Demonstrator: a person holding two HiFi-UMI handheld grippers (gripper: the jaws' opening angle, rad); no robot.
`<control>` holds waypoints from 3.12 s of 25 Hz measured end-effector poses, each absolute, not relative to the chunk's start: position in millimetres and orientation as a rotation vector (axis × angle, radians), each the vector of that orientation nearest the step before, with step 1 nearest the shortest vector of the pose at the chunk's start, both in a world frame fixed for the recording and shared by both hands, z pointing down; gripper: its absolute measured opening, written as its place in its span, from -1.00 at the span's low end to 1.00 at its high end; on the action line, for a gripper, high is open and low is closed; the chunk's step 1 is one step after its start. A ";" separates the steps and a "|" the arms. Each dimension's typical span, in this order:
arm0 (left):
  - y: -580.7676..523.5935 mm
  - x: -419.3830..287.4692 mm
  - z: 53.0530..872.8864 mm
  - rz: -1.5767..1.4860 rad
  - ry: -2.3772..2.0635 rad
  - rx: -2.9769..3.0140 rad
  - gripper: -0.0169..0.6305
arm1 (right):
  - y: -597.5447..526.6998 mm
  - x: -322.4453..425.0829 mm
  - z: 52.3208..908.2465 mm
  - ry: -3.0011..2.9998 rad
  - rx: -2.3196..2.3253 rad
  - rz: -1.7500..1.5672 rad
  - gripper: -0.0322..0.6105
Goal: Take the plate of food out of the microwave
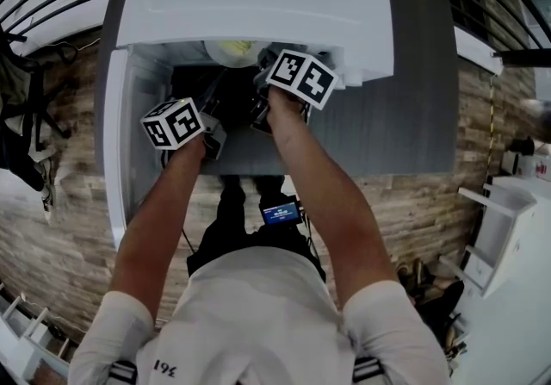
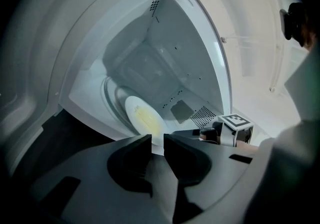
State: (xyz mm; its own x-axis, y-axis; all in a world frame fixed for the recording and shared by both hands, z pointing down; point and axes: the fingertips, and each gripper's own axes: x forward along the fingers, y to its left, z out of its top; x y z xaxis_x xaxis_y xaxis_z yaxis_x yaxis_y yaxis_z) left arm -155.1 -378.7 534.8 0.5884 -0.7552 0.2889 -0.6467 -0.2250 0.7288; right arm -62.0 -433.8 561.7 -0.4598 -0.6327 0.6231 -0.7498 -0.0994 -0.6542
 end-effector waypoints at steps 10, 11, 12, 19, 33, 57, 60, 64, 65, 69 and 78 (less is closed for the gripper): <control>-393.8 -175.6 542.6 -0.182 -1.155 1.843 -0.78 | -427.9 -51.2 554.2 -2.044 1.545 1.710 -0.82; -395.7 -175.9 543.8 -0.187 -1.147 1.835 -0.78 | -427.1 -50.7 553.2 -2.045 1.540 1.723 -0.83; -396.9 -175.9 545.2 -0.193 -1.140 1.827 -0.78 | -425.9 -50.6 552.4 -2.046 1.533 1.736 -0.83; -397.5 -171.1 552.4 -0.221 -1.087 1.817 -0.78 | -414.3 -44.2 553.5 -2.054 1.484 1.808 -0.84; -388.9 -161.5 557.0 -0.293 -1.000 1.764 -0.78 | -394.2 -19.4 562.1 -2.024 1.475 1.870 -0.85; -369.4 -159.5 547.4 -0.277 -0.986 1.782 -0.79 | -376.3 -23.1 555.7 -2.104 1.409 1.747 -0.86; -354.6 -152.5 547.9 -0.263 -0.977 1.782 -0.79 | -362.4 -16.3 556.8 -2.101 1.407 1.755 -0.86; -332.9 -140.3 549.6 -0.240 -0.963 1.787 -0.79 | -339.6 -3.9 559.2 -2.094 1.418 1.765 -0.86; -329.9 -138.0 550.3 -0.233 -0.958 1.789 -0.79 | -335.7 -1.6 560.1 -2.090 1.423 1.767 -0.86; -314.3 -126.6 553.6 -0.204 -0.929 1.794 -0.79 | -316.5 9.3 564.5 -2.071 1.448 1.776 -0.86; -280.6 -92.5 563.4 -0.105 -0.839 1.815 -0.79 | -270.7 45.0 571.2 -2.007 1.567 1.822 -0.86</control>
State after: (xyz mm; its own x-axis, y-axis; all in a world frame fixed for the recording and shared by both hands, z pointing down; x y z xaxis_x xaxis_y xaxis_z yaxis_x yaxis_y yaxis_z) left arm -92.5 -280.6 563.4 0.7469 -0.5864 0.3134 -0.4913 -0.1691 0.8544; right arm 45.0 -270.7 571.2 -0.4988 -0.6357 0.5891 -0.6478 -0.1780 -0.7407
